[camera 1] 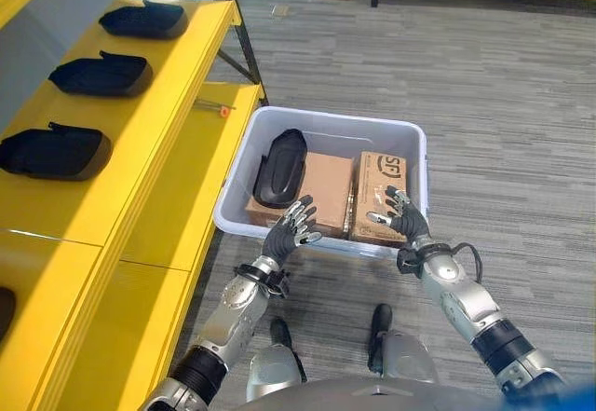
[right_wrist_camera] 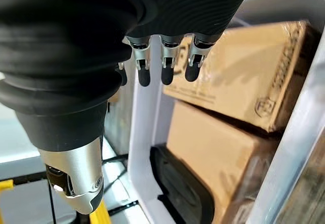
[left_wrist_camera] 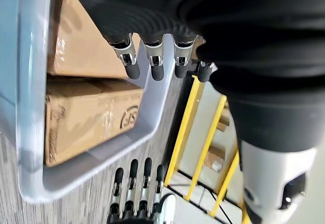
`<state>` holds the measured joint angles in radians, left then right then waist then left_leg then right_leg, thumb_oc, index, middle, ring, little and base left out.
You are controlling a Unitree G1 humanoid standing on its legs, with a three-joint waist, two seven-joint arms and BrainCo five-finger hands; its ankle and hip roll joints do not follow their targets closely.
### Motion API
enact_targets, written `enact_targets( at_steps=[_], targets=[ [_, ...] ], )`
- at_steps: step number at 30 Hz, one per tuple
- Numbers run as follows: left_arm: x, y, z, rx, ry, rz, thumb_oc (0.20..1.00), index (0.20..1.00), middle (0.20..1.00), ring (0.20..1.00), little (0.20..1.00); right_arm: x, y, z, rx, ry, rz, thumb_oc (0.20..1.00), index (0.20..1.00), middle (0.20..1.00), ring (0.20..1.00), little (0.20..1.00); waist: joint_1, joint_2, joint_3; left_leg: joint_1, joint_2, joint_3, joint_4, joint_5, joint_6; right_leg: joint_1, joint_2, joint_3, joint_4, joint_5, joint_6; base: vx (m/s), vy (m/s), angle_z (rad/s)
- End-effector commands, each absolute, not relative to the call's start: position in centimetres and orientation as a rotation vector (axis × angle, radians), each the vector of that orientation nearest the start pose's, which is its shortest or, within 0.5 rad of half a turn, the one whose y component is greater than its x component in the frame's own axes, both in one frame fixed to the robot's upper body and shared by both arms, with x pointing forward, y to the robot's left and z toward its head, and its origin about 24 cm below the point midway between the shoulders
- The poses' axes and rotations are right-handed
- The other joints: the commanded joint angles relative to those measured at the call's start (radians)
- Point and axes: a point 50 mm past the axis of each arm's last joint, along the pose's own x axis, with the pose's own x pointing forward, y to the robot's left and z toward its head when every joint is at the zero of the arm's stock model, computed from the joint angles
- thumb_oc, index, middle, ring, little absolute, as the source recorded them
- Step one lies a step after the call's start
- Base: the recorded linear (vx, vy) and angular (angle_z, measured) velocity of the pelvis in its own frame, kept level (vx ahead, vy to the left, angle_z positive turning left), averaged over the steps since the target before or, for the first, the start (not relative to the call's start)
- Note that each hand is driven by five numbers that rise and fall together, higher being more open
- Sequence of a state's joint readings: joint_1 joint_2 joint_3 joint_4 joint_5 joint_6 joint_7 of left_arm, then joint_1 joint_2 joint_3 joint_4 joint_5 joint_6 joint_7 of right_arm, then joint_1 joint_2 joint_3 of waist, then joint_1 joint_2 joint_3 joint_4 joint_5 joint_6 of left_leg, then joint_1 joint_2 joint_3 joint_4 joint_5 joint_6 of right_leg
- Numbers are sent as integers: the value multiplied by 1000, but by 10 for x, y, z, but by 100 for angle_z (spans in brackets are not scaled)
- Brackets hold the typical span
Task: Move parts from the plastic box to the shelf.
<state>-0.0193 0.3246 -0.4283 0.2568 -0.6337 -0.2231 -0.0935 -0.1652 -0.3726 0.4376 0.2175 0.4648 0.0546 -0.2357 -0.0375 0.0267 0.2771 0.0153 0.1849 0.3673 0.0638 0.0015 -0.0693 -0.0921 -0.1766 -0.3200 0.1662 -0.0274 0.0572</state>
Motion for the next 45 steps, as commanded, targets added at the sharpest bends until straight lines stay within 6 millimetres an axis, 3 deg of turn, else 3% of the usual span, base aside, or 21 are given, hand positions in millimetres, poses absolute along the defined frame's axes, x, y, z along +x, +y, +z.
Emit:
enact_targets(
  at_steps=[1, 2, 4, 5, 6, 7, 9, 10, 12, 13, 16, 17, 18, 19, 20, 21, 22, 24, 25, 38, 45],
  targets=[
    [241, 140, 15, -256, 39, -296, 1000, 1000, 1000, 1000, 1000, 276, -128, 42, -26, 49, 181, 1000, 1000, 1000, 1000, 1000, 23, -53, 14, -34, 11, -40, 395, -73, -2, 55, 11, 34, -15, -41, -26, 64, -61, 16],
    [241, 144, 14, -277, 42, -271, 1000, 1000, 1000, 1000, 1000, 276, -127, 41, -25, 50, 183, 1000, 1000, 1000, 1000, 1000, 36, -55, 21, -96, 9, -82, 430, -15, -2, 59, 19, 47, -24, -31, -43, 75, 16, 25],
    [241, 146, 13, -298, 45, -257, 1000, 1000, 1000, 1000, 1000, 277, -126, 41, -17, 59, 189, 1000, 1000, 1000, 1000, 1000, 46, -52, 28, -111, 17, -106, 395, 5, -6, 69, 24, 62, -21, -38, -41, 73, 118, -16],
    [241, 148, 12, -310, 48, -244, 1000, 1000, 1000, 1000, 1000, 278, -124, 41, -19, 61, 194, 1000, 1000, 1000, 1000, 1000, 50, -48, 26, -100, 30, -110, 326, 18, -8, 71, 24, 70, -16, -43, -36, 185, 454, -49],
    [239, 153, 11, -282, 48, -225, 1000, 1000, 1000, 1000, 1000, 279, -122, 43, -22, 69, 196, 1000, 1000, 1000, 1000, 1000, 59, -29, 17, -65, 77, -147, 84, 106, -35, 74, 20, 80, -6, -50, -17, 197, 500, -24],
    [239, 153, 10, -273, 47, -228, 1000, 1000, 1000, 1000, 1000, 279, -122, 43, -21, 71, 197, 1000, 1000, 1000, 1000, 1000, 61, -26, 16, -63, 86, -156, 54, 120, -41, 75, 19, 82, -4, -52, -15, 228, 605, -5],
    [234, 152, 8, -244, 49, -277, 1000, 1000, 1000, 1000, 1000, 277, -125, 41, -19, 81, 172, 1000, 1000, 1000, 1000, 1000, 70, -23, 16, -77, 163, -226, -62, 238, -72, 83, 8, 113, 17, -70, -13, 171, 462, -4],
    [233, 151, 7, -235, 50, -289, 1000, 1000, 1000, 1000, 1000, 277, -126, 41, -16, 81, 161, 1000, 1000, 1000, 1000, 1000, 70, -25, 18, -80, 172, -235, -69, 250, -74, 85, 5, 118, 24, -76, -15, 152, 546, -26],
    [231, 150, 3, -247, 70, -294, 1000, 1000, 1000, 1000, 1000, 281, -136, 38, -21, 91, 123, 1000, 1000, 1000, 1000, 1000, 68, -25, 25, -81, 162, -261, -48, 168, -64, 75, -24, 144, 67, -100, -3, 119, 631, -59],
    [233, 148, 2, -245, 78, -304, 1000, 1000, 1000, 1000, 1000, 279, -140, 34, -12, 104, 110, 1000, 1000, 1000, 1000, 1000, 57, -18, 25, -56, 132, -237, -30, 121, -58, 65, -43, 145, 99, -105, 15, 80, 634, -83],
    [235, 148, 2, -184, 75, -333, 1000, 1000, 1000, 1000, 1000, 272, -145, 28, 9, 106, 117, 1000, 1000, 1000, 1000, 1000, 42, -35, 26, -31, 65, -183, 10, 52, -27, 73, -93, 157, 74, -43, 80, 53, 499, -79],
    [233, 152, 1, -152, 76, -337, 1000, 1000, 1000, 1000, 1000, 268, -142, 26, 28, 106, 119, 1000, 1000, 1000, 1000, 1000, 51, -46, 26, -16, 35, -140, 16, 28, -1, 87, -129, 120, 50, 5, 90, 65, 457, -7],
    [230, 156, 0, -145, 78, -312, 1000, 1000, 1000, 1000, 1000, 266, -137, 25, 41, 119, 146, 1000, 1000, 1000, 1000, 1000, 71, -52, 31, 8, 32, -69, 21, 10, 8, 94, -157, 23, 59, 31, 91, 139, 423, -57],
    [226, 161, 0, -151, 77, -248, 1000, 1000, 1000, 1000, 1000, 268, -123, 26, 52, 115, 209, 1000, 1000, 1000, 1000, 1000, 100, -55, 49, 69, 46, 28, 2, -19, 9, 95, -197, -107, 113, 57, 115, 145, 255, -114],
    [225, 162, 0, -147, 78, -238, 1000, 1000, 1000, 1000, 1000, 269, -120, 28, 51, 111, 224, 1000, 1000, 1000, 1000, 1000, 103, -55, 54, 79, 47, 41, -8, -20, 11, 86, -192, -122, 116, 57, 116, 133, 111, -169],
    [226, 162, 2, -142, 75, -232, 1000, 1000, 1000, 1000, 1000, 272, -116, 32, 47, 102, 233, 1000, 1000, 1000, 1000, 1000, 99, -55, 61, 86, 44, 46, -25, -20, 11, 73, -155, -119, 86, 45, 115, 82, -16, -137],
    [228, 159, 5, -144, 70, -246, 1000, 1000, 1000, 1000, 1000, 274, -115, 35, 46, 90, 221, 1000, 1000, 1000, 1000, 1000, 82, -60, 71, 78, 25, 11, -28, -30, 16, 46, -93, -58, 34, 29, 111, 23, -64, -90],
    [230, 157, 7, -150, 65, -256, 1000, 1000, 1000, 1000, 1000, 276, -117, 38, 38, 72, 205, 1000, 1000, 1000, 1000, 1000, 63, -58, 80, 47, 13, -17, -21, -17, 27, 10, -53, 14, 15, 35, 95, -55, -84, 24],
    [238, 156, 16, -167, 31, -278, 1000, 1000, 1000, 1000, 1000, 282, -120, 47, 33, 33, 188, 1000, 1000, 1000, 1000, 1000, 52, -49, 96, 11, 4, -38, -28, -3, 22, 11, -10, 57, -17, 24, 69, -77, -94, 87],
    [252, 138, 35, -256, -31, -278, 1000, 1000, 1000, 1000, 1000, 301, -127, 51, 10, 72, 39, 1000, 1000, 1000, 1000, 1000, 62, -13, 115, -45, -3, -84, -53, 37, -4, 12, 26, 24, -46, -9, 11, 38, -23, 23],
    [253, 130, 36, -270, -25, -265, 1000, 1000, 1000, 1000, 1000, 308, -121, 54, 18, 85, 13, 1000, 1000, 1000, 1000, 1000, 66, -2, 138, -60, -4, -94, -57, 44, -9, -12, 33, 22, -30, -17, 1, 5, 3, 1]
  ],
)
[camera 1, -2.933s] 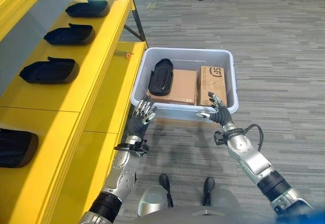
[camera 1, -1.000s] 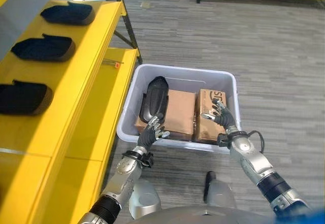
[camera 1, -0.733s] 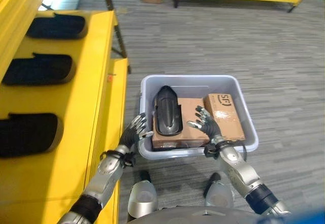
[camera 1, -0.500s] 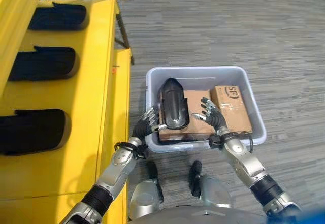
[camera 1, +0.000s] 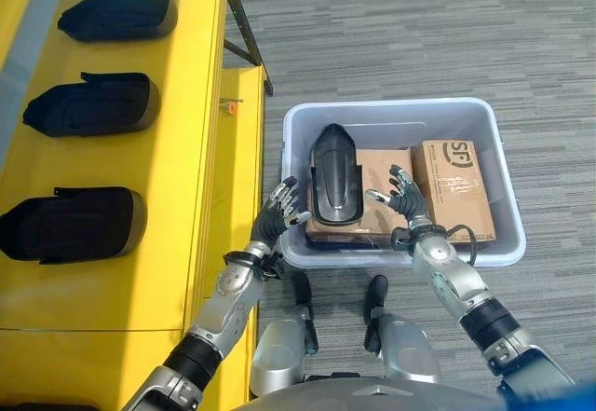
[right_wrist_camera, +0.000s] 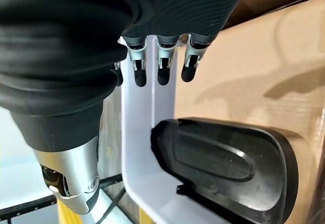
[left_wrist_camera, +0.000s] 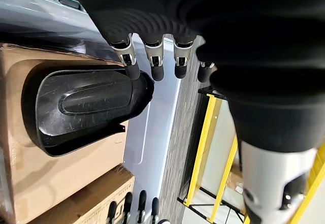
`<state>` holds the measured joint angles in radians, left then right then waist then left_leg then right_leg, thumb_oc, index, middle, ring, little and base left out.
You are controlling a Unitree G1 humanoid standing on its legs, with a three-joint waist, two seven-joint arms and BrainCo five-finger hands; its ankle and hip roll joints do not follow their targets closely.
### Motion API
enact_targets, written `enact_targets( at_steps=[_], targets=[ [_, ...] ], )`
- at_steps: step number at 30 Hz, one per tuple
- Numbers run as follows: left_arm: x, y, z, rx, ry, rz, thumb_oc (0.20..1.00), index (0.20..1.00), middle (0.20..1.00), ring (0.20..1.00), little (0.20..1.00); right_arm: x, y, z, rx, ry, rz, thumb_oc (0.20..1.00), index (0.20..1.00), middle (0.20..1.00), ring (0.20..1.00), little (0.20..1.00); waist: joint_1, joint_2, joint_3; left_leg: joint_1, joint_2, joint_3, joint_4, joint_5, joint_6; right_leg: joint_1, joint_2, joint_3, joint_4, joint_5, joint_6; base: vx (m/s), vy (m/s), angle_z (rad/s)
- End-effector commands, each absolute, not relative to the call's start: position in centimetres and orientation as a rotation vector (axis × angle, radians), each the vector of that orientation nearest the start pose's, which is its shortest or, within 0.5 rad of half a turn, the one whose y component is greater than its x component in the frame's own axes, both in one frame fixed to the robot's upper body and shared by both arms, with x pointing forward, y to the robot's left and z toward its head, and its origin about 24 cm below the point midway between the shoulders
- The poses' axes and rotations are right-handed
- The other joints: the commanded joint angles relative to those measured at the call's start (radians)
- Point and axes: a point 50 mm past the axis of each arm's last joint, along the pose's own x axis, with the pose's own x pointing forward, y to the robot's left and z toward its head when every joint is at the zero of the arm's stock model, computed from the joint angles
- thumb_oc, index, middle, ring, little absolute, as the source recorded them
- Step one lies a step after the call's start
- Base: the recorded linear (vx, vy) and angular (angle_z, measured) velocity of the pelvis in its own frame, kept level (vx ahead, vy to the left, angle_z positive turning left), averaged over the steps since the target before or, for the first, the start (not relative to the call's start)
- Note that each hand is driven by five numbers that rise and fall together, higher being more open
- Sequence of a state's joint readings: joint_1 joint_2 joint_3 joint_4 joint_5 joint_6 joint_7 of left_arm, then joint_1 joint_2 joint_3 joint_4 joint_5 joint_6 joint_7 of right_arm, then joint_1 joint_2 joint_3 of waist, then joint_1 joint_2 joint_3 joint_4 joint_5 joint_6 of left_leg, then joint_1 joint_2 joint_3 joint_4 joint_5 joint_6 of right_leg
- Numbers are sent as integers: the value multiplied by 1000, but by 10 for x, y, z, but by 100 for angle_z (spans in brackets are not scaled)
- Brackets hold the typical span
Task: Move parts from the plastic box to the shelf.
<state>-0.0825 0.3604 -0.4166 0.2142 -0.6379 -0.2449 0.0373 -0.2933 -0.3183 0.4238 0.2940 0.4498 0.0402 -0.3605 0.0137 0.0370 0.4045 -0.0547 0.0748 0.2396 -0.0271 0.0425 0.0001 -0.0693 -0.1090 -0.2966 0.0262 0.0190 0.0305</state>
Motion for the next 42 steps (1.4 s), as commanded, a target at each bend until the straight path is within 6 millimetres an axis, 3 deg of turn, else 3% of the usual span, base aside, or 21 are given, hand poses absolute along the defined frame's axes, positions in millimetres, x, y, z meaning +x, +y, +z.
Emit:
enact_targets(
  at_steps=[1, 23, 32, 36, 39, 42],
  targets=[
    [254, 129, 36, -276, -24, -260, 1000, 1000, 1000, 1000, 1000, 311, -122, 58, 6, 72, -12, 1000, 1000, 1000, 1000, 1000, 18, -8, 21, 4, 105, 30, 35, 4, -81, -42, -35, -3, 115, -66, 25, 0, 0, 0],
    [262, 115, 55, -253, -67, -274, 1000, 1000, 1000, 1000, 1000, 347, -110, 87, 24, 54, -104, 1000, 1000, 1000, 1000, 1000, 64, 32, 116, -100, 95, -8, 53, 21, -87, -160, -36, -18, 198, -87, 9, -11, 4, 3],
    [263, 112, 59, -252, -65, -271, 1000, 1000, 1000, 1000, 1000, 351, -113, 80, 52, 126, -154, 1000, 1000, 1000, 1000, 1000, 75, 36, 116, -153, 92, -5, 77, 17, -83, -219, -45, -19, 227, -87, 11, 4, 3, 1],
    [262, 110, 61, -252, -70, -269, 1000, 1000, 1000, 1000, 1000, 354, -118, 91, 48, 22, -219, 1000, 1000, 1000, 1000, 1000, 78, 42, 116, -167, 91, -5, 76, 19, -82, -233, -46, -18, 233, -89, 11, 3, 17, 1],
    [259, 109, 62, -268, -83, -264, 1000, 1000, 1000, 1000, 1000, 352, -126, 114, 36, -170, -315, 1000, 1000, 1000, 1000, 1000, 74, 44, 116, -170, 89, -2, 72, 19, -79, -241, -47, -14, 236, -89, 13, 2, 45, 0],
    [254, 108, 73, -258, -177, -242, 1000, 1000, 1000, 1000, 1000, 334, -123, 146, 46, -412, -257, 1000, 1000, 1000, 1000, 1000, 47, 41, 116, -160, 87, 9, 65, 15, -76, -236, -45, -3, 227, -90, 18, 15, 64, -1]
  ],
)
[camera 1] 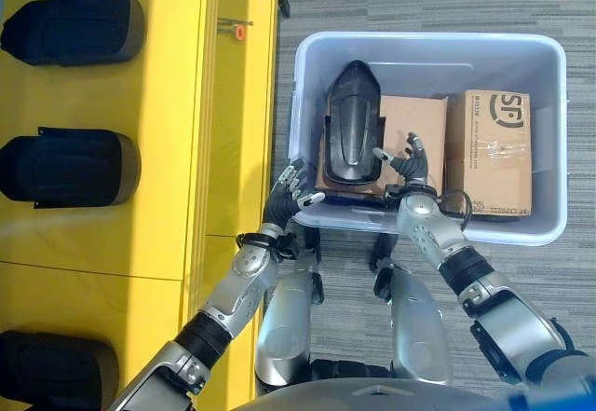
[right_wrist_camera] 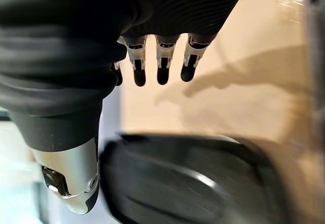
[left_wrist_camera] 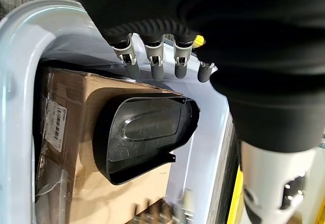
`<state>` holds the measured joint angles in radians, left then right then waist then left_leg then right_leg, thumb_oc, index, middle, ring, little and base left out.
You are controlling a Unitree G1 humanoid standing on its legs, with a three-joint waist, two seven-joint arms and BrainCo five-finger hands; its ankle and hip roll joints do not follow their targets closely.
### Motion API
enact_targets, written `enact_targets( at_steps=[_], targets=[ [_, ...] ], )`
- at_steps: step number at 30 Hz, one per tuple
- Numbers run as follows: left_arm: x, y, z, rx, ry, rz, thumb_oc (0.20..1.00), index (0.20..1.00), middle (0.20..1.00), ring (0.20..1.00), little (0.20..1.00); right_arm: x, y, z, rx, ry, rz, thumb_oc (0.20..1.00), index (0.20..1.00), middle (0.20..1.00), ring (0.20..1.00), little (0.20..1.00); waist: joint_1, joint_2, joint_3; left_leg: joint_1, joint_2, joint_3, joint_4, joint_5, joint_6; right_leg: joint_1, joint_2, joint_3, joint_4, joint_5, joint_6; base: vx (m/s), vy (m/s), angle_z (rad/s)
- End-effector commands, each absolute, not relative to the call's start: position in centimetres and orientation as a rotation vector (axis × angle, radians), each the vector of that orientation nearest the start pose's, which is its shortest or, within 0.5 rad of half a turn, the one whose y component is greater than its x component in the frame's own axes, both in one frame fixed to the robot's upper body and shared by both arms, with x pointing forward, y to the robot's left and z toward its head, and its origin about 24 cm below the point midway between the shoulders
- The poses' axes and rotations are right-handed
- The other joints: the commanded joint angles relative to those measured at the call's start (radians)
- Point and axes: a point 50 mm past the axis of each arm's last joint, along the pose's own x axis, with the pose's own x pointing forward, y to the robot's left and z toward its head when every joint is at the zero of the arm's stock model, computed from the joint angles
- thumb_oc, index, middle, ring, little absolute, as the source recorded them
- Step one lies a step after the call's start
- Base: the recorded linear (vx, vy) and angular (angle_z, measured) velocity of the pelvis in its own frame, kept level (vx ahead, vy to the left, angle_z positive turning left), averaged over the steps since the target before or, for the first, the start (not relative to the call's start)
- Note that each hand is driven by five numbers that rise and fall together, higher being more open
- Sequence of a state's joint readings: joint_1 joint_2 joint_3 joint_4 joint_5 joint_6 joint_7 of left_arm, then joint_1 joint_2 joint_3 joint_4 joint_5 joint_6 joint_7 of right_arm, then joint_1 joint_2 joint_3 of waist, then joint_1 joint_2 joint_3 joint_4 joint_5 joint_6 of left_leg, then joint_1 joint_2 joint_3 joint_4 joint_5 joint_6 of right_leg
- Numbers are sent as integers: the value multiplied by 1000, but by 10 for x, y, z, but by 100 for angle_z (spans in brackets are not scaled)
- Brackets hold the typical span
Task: Move parts from the plastic box to the shelf.
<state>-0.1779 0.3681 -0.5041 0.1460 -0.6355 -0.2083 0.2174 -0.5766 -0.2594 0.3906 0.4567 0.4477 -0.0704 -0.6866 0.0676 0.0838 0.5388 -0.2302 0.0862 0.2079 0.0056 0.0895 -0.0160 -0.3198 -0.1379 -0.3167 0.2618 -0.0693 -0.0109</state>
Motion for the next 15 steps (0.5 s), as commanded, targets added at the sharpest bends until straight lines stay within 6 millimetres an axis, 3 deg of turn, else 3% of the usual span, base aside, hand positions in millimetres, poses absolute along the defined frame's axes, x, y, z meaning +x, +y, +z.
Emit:
enact_targets(
  at_steps=[1, 2, 5, 15],
  targets=[
    [254, 108, 74, -258, -178, -241, 1000, 1000, 1000, 1000, 1000, 333, -123, 146, 44, -418, -255, 1000, 1000, 1000, 1000, 1000, -8, -6, -19, 16, 76, 41, 32, -32, -60, 15, -16, 18, -9, -1, 59, 27, 94, -3],
    [251, 109, 80, -258, -232, -207, 1000, 1000, 1000, 1000, 1000, 316, -115, 154, 13, -518, -177, 1000, 1000, 1000, 1000, 1000, -27, -8, -19, 25, 76, 52, 35, -35, -58, 18, -17, 27, -8, -2, 61, 20, 71, -4],
    [250, 111, 88, -221, -280, -167, 1000, 1000, 1000, 1000, 1000, 299, -111, 162, -43, -598, -100, 1000, 1000, 1000, 1000, 1000, -51, -11, -19, 32, 82, 63, 48, -41, -60, 24, -18, 40, -5, -4, 62, 32, 67, -4],
    [265, 115, 109, -80, -374, -148, 1000, 1000, 1000, 1000, 1000, 268, -131, 167, -146, -694, 52, 1000, 1000, 1000, 1000, 1000, -124, -51, -19, 16, 124, 100, 97, -52, -69, -4, 11, 78, 10, -12, 64, 15, -19, -13]
  ],
)
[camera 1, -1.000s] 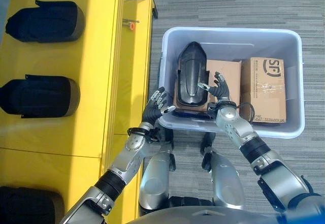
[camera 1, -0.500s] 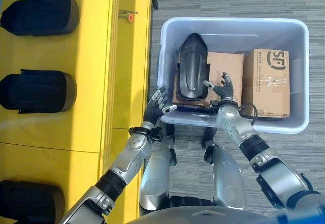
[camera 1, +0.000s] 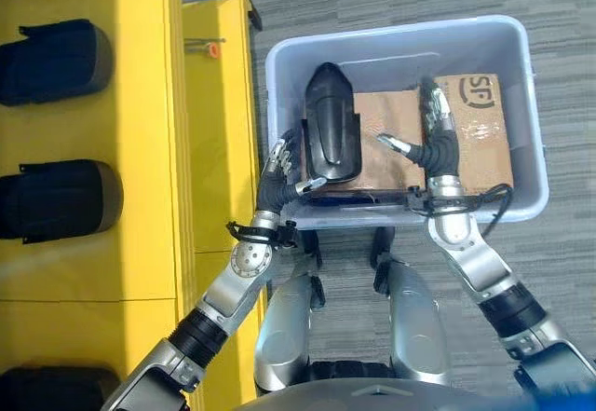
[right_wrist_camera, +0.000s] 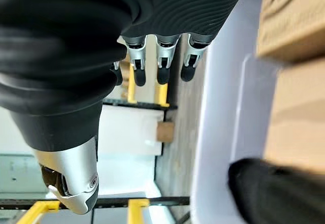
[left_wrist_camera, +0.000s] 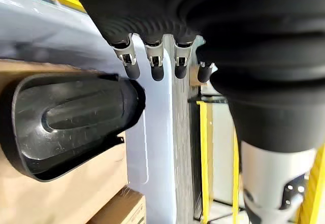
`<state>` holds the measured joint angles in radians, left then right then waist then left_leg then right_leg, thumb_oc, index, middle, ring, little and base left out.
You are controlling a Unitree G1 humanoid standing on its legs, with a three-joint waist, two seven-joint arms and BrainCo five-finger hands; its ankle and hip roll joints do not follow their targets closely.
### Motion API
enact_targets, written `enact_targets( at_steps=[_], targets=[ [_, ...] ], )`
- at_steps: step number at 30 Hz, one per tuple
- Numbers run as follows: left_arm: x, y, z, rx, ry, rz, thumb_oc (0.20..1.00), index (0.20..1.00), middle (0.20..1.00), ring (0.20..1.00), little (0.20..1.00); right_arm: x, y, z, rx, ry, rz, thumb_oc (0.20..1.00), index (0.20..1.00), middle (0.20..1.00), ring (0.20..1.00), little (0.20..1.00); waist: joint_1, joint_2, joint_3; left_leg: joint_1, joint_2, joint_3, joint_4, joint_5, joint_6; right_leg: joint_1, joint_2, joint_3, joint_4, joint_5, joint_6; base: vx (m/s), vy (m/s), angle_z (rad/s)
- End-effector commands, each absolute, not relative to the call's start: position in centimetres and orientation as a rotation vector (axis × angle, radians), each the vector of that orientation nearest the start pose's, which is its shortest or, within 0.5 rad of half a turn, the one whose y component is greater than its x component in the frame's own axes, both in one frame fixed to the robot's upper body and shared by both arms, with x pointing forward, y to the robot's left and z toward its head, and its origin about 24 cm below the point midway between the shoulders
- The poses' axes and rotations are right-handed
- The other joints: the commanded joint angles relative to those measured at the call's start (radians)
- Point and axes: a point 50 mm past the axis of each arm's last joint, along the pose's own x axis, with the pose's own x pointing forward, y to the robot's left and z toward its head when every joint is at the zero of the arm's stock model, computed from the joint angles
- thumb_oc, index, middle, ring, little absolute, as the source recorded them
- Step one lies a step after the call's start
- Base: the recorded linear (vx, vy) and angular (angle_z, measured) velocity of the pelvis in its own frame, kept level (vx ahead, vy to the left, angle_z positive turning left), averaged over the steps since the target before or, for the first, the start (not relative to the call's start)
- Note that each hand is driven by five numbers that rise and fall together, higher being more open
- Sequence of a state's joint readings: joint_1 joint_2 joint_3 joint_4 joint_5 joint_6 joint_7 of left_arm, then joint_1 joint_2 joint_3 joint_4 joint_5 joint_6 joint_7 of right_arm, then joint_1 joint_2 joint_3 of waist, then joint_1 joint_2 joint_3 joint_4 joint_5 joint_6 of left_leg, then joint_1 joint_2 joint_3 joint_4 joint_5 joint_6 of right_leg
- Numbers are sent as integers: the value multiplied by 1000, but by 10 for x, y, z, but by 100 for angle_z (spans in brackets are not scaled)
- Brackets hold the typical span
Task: Move parts from the plastic box to the shelf.
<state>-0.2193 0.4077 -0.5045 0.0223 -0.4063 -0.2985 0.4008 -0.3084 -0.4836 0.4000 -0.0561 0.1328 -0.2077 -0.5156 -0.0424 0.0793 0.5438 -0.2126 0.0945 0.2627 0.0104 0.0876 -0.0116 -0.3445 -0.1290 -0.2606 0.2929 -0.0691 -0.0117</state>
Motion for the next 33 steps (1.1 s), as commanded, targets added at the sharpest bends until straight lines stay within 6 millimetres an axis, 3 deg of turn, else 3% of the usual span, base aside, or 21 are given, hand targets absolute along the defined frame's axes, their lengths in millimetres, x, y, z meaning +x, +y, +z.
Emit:
enact_targets(
  at_steps=[1, 9, 16, 18, 19, 21, 26, 33],
  targets=[
    [270, 113, 105, -87, -313, -159, 1000, 1000, 1000, 1000, 1000, 267, -131, 166, -146, -685, 64, 1000, 1000, 1000, 1000, 1000, -24, -53, -24, -4, 121, 49, 97, -50, -75, 15, 8, 28, -19, -12, 65, 22, -88, -14],
    [309, 107, 85, -87, -68, 14, 1000, 1000, 1000, 1000, 1000, 272, -121, 167, -147, -648, 160, 1000, 1000, 1000, 1000, 1000, -90, -90, -24, -50, 166, 73, 158, -68, -95, -41, 49, 72, 10, -38, 68, 51, -40, -22],
    [334, 120, 87, -83, -68, 287, 1000, 1000, 1000, 1000, 1000, 274, -116, 172, -145, -633, 178, 1000, 1000, 1000, 1000, 1000, -118, -128, -24, -105, 195, 88, 184, -64, -106, -108, 72, 93, 33, -42, 65, 8, -33, -11],
    [335, 124, 88, -84, -82, 338, 1000, 1000, 1000, 1000, 1000, 274, -116, 171, -144, -631, 174, 1000, 1000, 1000, 1000, 1000, -119, -133, -24, -109, 196, 88, 188, -64, -107, -111, 74, 94, 34, -43, 65, 7, -63, -4],
    [335, 137, 94, -80, -127, 497, 1000, 1000, 1000, 1000, 1000, 274, -116, 169, -132, -621, 159, 1000, 1000, 1000, 1000, 1000, -114, -150, -24, -126, 200, 82, 200, -68, -110, -122, 78, 93, 40, -45, 64, 7, -113, -3],
    [334, 145, 99, -71, -168, 590, 1000, 1000, 1000, 1000, 1000, 273, -116, 167, -124, -618, 149, 1000, 1000, 1000, 1000, 1000, -109, -160, -24, -135, 201, 78, 206, -70, -112, -125, 81, 91, 42, -47, 62, 7, -112, 1],
    [323, 164, 99, -63, -203, 792, 1000, 1000, 1000, 1000, 1000, 273, -116, 158, -108, -597, 116, 1000, 1000, 1000, 1000, 1000, -84, -169, -24, -149, 202, 62, 213, -72, -115, -125, 81, 80, 46, -54, 58, 6, -63, 3],
    [318, 179, 89, 8, -157, 885, 1000, 1000, 1000, 1000, 1000, 276, -111, 149, -86, -571, 90, 1000, 1000, 1000, 1000, 1000, -61, -185, -24, -170, 208, 48, 224, -74, -118, -125, 78, 60, 48, -57, 55, -6, -59, 9]
  ],
)
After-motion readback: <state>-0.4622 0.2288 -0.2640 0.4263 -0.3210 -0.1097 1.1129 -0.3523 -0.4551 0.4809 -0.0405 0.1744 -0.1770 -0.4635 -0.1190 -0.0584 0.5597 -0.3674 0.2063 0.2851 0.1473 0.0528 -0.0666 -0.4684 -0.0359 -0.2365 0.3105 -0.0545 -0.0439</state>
